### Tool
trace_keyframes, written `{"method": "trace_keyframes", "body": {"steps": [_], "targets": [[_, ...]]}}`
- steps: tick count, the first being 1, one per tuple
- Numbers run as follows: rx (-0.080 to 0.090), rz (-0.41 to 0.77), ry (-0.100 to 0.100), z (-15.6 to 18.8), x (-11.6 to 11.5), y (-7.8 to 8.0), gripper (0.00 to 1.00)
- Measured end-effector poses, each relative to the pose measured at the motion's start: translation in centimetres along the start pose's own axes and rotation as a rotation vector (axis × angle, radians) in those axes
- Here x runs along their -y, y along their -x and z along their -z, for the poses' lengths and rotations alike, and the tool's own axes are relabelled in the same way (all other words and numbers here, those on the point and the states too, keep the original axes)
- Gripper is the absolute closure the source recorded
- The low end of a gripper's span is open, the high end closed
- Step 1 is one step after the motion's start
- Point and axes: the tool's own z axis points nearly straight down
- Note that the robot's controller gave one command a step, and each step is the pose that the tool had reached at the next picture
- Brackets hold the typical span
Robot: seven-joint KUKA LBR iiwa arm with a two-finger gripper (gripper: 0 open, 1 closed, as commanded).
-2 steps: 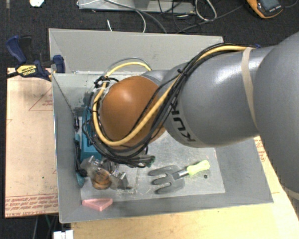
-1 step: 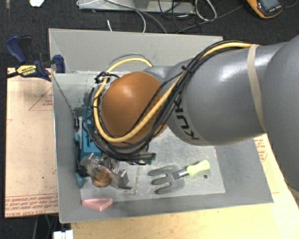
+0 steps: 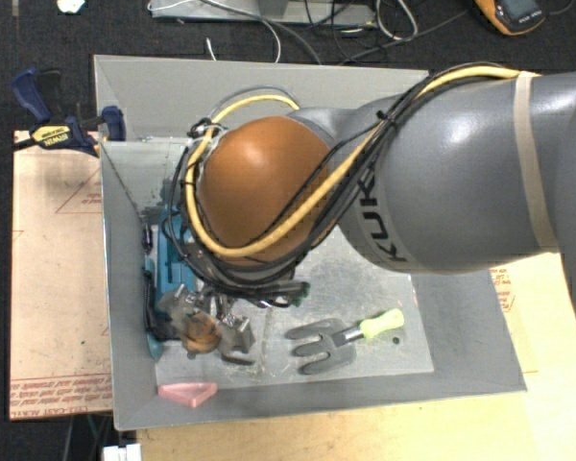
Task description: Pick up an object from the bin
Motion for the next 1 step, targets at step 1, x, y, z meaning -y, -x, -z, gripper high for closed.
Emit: {"method": "trace_keyframes", "body": {"steps": [1], "targets": [[0.003,-0.002,-0.001,3.12,0.01,0.12,1.0]]}}
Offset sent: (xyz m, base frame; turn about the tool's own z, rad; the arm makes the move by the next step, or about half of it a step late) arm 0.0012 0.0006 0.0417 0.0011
